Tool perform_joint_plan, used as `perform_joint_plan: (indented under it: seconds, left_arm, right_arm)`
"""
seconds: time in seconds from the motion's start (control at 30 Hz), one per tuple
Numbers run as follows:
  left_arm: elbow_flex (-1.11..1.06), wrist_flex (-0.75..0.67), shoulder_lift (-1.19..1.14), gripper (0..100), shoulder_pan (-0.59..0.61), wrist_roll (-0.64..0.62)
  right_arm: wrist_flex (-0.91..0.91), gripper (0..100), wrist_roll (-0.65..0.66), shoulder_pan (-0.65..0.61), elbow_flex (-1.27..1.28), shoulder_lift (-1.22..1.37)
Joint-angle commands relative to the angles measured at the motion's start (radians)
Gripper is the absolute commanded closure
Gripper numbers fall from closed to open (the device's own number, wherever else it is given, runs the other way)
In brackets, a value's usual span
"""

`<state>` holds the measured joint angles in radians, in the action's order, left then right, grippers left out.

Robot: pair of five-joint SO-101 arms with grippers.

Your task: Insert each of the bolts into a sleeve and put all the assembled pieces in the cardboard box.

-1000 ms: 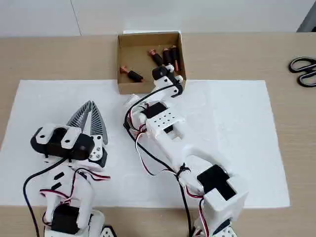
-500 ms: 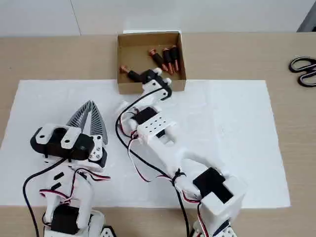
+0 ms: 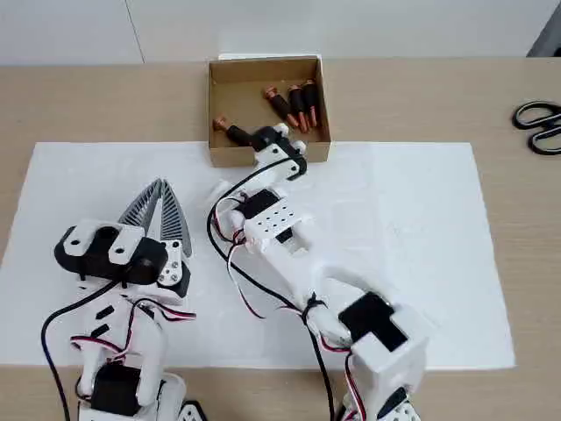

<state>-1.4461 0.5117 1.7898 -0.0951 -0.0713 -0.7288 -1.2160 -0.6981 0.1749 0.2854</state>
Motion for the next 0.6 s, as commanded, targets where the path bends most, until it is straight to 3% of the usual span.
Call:
perform_joint_plan:
  seconds: [0.0,0.13,0.27,0.57]
  left_arm:
    - [0.01,-0.018,0.006,99,0.005,-0.003]
    - [0.01,-0.018,0.006,99,0.005,-0.003]
    - [0.01,-0.018,0.006,99,0.005,-0.003]
    - [0.01,-0.018,0.006,99,0.005,-0.003]
  right_arm:
    - [0.002,82.4,-0.009,0.005,-0.054,0.024]
    - [0.002,83.3,-0.005,0.007,-0.098,0.062]
    - [-0.002,99.8,-0.002,0.007,-0.138,0.096]
    - [-0.01,99.6,0.0,0.007,-0.172,0.107]
